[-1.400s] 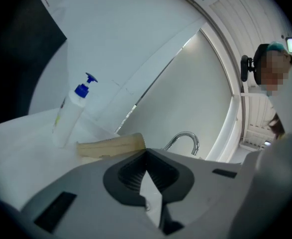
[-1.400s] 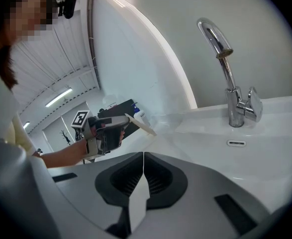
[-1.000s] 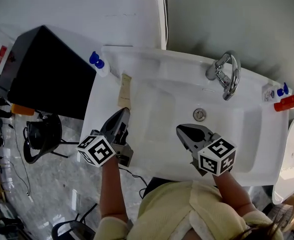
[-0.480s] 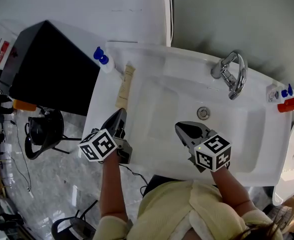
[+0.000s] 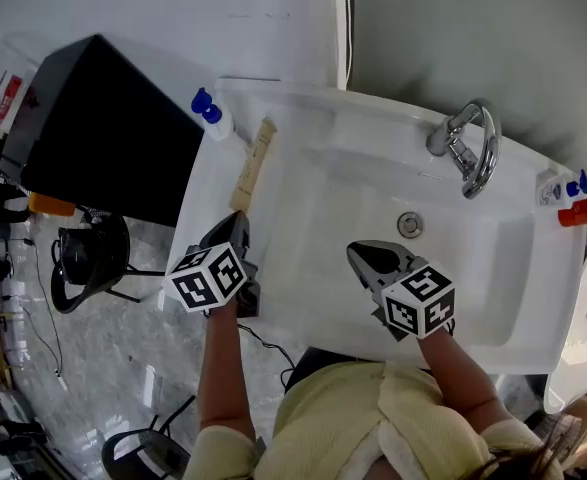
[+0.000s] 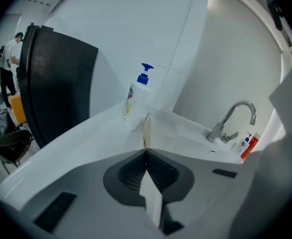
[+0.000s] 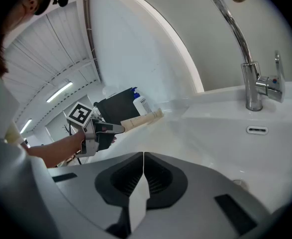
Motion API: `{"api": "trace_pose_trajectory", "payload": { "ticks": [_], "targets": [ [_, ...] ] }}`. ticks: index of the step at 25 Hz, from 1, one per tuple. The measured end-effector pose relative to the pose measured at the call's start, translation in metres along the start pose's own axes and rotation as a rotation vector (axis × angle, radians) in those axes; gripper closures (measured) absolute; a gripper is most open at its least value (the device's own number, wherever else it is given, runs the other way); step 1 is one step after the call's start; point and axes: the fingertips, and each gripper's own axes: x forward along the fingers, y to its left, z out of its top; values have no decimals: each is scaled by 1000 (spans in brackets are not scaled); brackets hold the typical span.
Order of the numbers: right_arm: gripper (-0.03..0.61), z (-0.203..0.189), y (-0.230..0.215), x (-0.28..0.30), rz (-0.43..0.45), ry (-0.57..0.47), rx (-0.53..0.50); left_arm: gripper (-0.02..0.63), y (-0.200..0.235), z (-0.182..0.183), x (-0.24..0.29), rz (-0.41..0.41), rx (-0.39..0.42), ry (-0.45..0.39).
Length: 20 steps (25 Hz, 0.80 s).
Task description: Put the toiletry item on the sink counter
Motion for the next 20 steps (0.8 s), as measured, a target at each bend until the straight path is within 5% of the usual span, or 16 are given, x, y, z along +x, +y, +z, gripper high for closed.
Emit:
{"api": "trace_pose_trajectory", "payload": {
  "ticks": [17, 20],
  "targets": [
    [551, -5, 5, 2, 10, 17, -3, 573, 24, -6, 5, 172, 43, 29],
    [551, -4, 6, 0, 11, 14, -9, 430, 25, -5, 4, 179, 38, 15]
  ]
}}
